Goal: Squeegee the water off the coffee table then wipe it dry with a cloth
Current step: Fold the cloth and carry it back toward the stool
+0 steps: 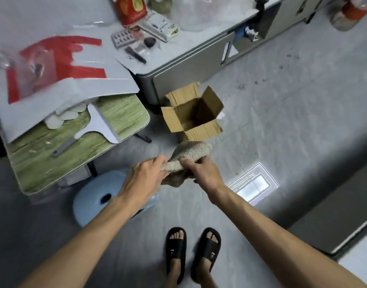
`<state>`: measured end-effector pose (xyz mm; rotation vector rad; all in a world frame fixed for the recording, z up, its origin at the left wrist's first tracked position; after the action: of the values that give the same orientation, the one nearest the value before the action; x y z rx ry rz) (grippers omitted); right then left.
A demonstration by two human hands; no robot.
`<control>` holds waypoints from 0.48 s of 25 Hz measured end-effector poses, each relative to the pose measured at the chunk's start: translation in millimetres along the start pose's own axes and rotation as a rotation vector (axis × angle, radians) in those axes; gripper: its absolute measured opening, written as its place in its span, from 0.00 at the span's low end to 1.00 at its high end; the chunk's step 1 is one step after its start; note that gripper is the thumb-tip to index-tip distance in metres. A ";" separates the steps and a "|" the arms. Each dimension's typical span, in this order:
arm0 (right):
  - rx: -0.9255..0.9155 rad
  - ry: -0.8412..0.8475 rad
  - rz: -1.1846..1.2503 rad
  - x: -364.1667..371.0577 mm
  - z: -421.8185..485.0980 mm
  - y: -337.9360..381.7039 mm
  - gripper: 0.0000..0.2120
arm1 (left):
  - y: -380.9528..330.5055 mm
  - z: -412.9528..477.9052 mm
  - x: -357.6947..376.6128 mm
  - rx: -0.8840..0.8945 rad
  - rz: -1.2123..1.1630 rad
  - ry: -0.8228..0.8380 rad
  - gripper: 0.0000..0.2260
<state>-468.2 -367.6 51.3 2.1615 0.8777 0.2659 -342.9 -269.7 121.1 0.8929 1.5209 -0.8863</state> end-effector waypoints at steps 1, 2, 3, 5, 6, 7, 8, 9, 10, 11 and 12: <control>-0.133 -0.038 -0.217 7.4 1.0 12.4 0.22 | 16.7 -8.6 -3.6 -0.020 -0.014 -0.013 0.12; -0.292 -0.087 -0.379 18.4 0.3 27.8 0.26 | 35.4 -18.8 -8.3 -0.032 -0.023 -0.028 0.12; -0.440 -0.104 -0.464 31.5 -1.8 41.4 0.31 | 52.4 -28.6 -12.5 -0.030 -0.029 -0.042 0.13; -0.686 -0.004 -0.652 76.1 -1.6 54.4 0.41 | 86.3 -51.0 -16.8 -0.017 -0.022 -0.047 0.14; -0.772 0.080 -0.788 108.6 -0.4 55.1 0.39 | 105.6 -64.1 -16.4 -0.017 -0.013 -0.039 0.15; -0.829 0.162 -0.894 142.1 0.4 53.7 0.34 | 125.9 -77.3 -14.5 -0.023 -0.009 -0.034 0.15; -0.864 0.224 -0.959 172.0 2.6 51.8 0.27 | 146.4 -88.4 -11.6 -0.035 -0.013 -0.033 0.15; -0.878 0.273 -0.999 200.8 5.3 48.9 0.20 | 169.5 -100.4 -6.5 -0.058 -0.030 -0.034 0.15; -0.876 0.299 -1.017 229.6 8.9 45.3 0.17 | 195.9 -112.6 0.7 -0.097 -0.054 -0.038 0.14; -0.846 0.302 -1.017 252.8 12.8 41.8 0.16 | 221.9 -122.9 8.7 -0.150 -0.089 -0.050 0.14; -0.812 0.294 -0.998 270.8 14.9 37.8 0.17 | 245.9 -132.4 17.4 -0.218 -0.133 -0.058 0.13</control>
<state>-241.9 -213.4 44.6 0.8048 1.5577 0.3428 -180.3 -42.8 102.5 0.6099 1.6049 -0.8155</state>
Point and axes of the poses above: each hand's wrist, its own z-axis towards the middle knuckle, its own x-axis out of the palm, y = z × x, the point moved 8 cm from there along z, towards the middle knuckle, and after that the axes turned 13 degrees about z, right-handed, at the moved point
